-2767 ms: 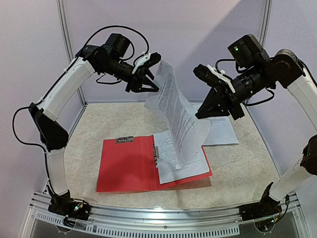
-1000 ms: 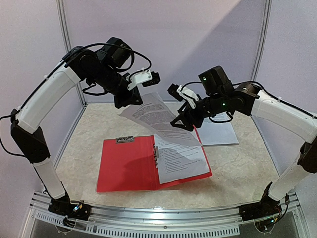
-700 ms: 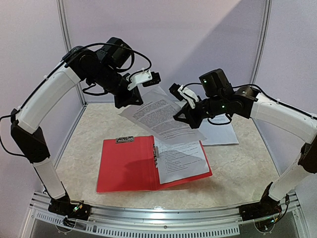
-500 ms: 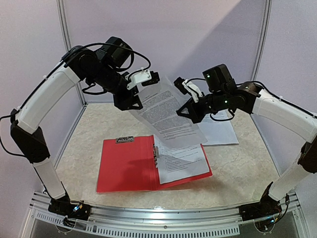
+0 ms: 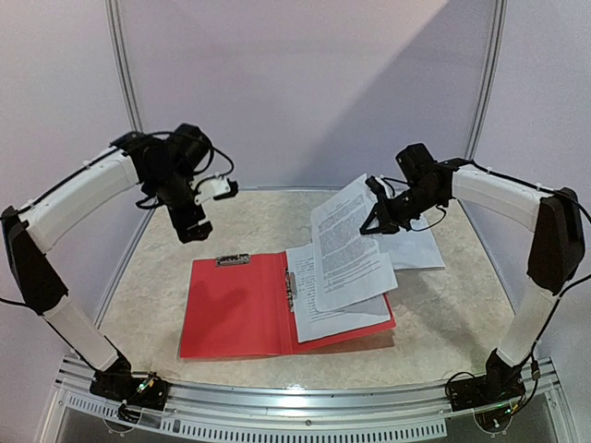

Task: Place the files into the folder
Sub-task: Place the file in the folder with some files.

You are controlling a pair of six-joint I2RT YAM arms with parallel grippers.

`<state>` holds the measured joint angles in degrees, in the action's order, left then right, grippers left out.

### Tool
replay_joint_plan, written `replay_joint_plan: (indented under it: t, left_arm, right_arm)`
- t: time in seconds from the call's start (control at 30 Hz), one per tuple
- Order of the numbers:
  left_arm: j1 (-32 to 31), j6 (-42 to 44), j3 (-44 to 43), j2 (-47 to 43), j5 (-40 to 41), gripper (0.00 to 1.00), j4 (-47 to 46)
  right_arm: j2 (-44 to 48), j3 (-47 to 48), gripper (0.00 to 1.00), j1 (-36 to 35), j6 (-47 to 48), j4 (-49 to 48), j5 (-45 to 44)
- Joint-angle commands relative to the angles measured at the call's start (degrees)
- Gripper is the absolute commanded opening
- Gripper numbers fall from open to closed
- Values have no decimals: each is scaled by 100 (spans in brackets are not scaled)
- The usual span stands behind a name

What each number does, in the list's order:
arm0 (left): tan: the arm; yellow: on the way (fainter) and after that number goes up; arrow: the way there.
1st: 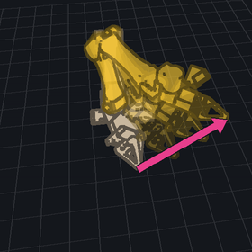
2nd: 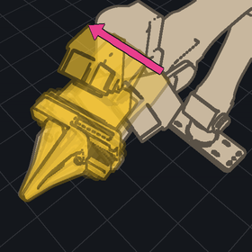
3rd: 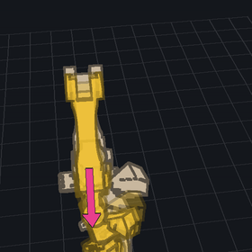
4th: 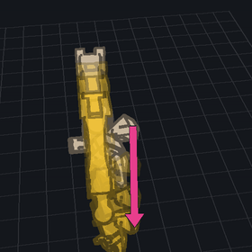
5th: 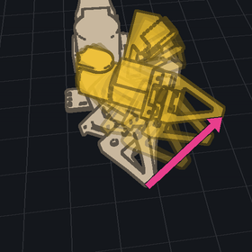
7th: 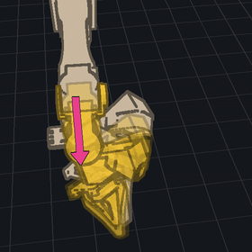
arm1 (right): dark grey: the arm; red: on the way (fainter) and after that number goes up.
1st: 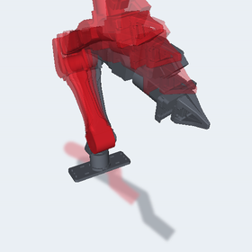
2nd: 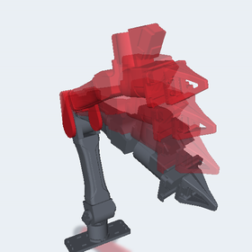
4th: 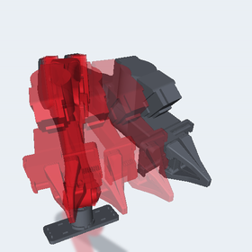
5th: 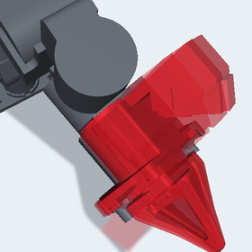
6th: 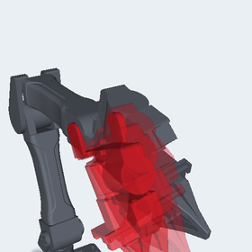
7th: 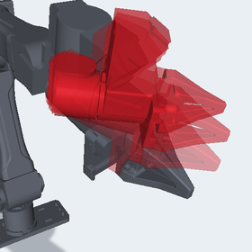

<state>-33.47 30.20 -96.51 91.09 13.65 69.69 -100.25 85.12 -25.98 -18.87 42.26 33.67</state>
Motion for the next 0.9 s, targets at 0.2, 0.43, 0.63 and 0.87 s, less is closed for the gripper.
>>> replay_joint_plan:
  t: [0.2,0.43,0.63,0.87]
  left_arm:
    - [743,-120,2888,233,607,95,-1375]
    - [755,-242,3430,695,207,92,-1781]
    - [753,-363,3408,957,-10,90,-1835]
    - [753,-381,3384,920,-80,89,-1811]
  right_arm:
    - [-1073,-2,0,198,252,363,795]
    - [-1387,-78,0,142,329,320,812]
    - [-1473,-198,0,-13,18,-106,923]
    - [-1629,-188,0,-164,-163,-262,934]
